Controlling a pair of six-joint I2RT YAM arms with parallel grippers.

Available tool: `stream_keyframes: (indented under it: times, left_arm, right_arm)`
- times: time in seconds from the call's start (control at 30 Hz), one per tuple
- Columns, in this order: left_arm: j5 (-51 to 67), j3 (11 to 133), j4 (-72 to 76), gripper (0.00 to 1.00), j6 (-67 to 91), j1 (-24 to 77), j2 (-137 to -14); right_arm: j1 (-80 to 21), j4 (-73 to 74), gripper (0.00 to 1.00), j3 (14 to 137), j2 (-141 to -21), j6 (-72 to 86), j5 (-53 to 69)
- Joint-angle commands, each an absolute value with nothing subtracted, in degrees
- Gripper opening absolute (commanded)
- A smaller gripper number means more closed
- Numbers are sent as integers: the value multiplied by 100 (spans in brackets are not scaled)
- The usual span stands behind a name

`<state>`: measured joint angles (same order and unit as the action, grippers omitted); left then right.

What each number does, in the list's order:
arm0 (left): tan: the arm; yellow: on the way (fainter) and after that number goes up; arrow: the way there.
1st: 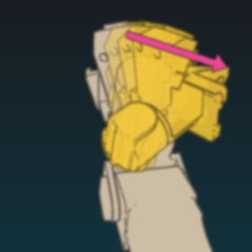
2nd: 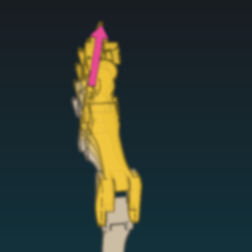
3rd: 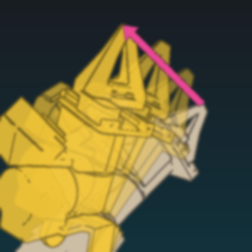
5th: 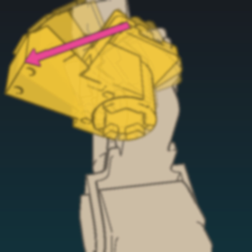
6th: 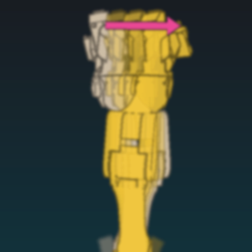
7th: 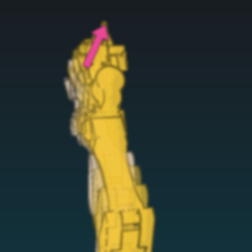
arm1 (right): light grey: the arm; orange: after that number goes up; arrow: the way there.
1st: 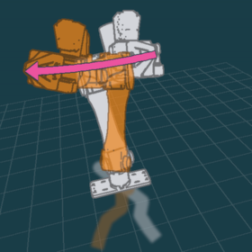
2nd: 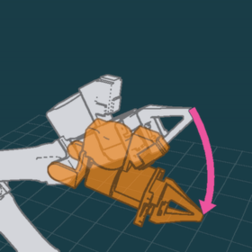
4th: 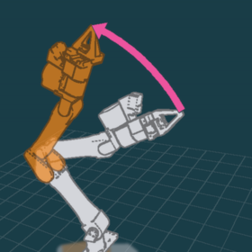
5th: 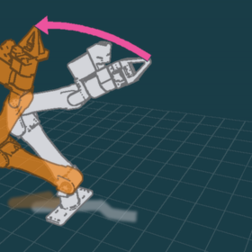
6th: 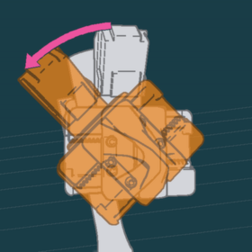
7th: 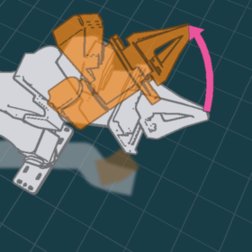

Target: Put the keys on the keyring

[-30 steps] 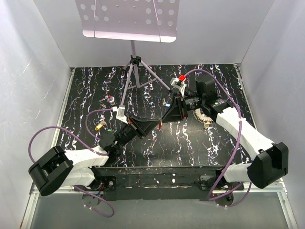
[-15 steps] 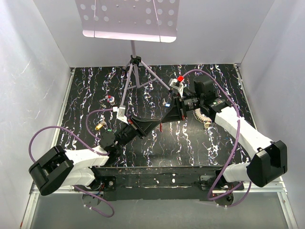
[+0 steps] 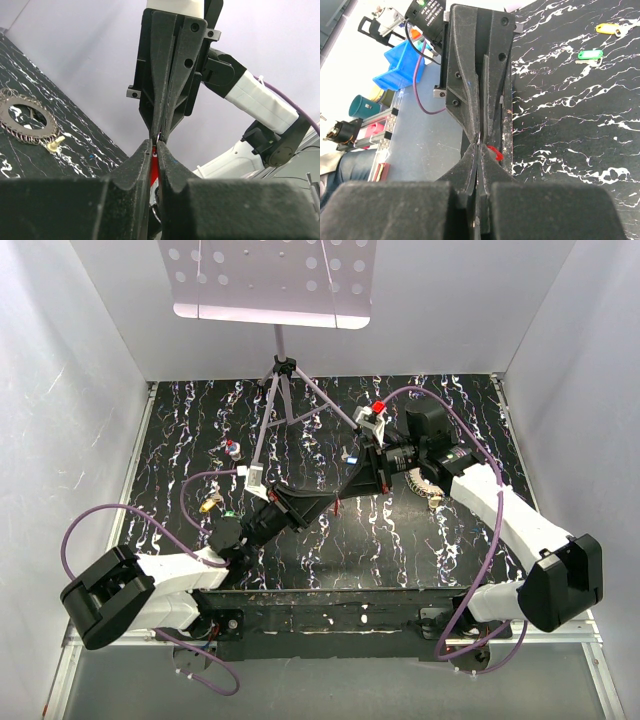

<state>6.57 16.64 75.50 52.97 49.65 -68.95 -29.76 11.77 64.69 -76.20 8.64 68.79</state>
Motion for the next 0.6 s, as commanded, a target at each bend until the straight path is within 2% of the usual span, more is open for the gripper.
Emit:
stream_keyframes:
  times: [0.0,0.07,0.13,0.2,0.37,0.43,0.57]
  left_arm:
    - [422,1486,8412,15,5335,4983,-6716]
    - [387,1381,8193,30,5291,4983,-6470]
    - [334,1292,7755,39,5203,4983,-6110]
    - [281,1239,7070,55,5011,4966,-5592]
    - [114,1397,4225,98,4282,4922,-3792]
    - [140,1616,2731,98,3721,4896,-3211]
    - [123,2038,813,98,3121,4878,-2453]
  right_arm:
    - [-2988,1309,1,6460,-7541,458,7049]
    - [-2910,1397,1,6408,-7488,299,7014]
    - [-2796,1598,1,6328,-7436,28,6987]
    - [-2681,1984,1,6249,-7339,-516,6900]
    - [-2435,3494,1,5951,-7023,-2403,6417]
    - [-2417,4241,1,5828,-6918,-3309,6040]
    - [-2277,5553,1,5530,-6803,-4656,5118]
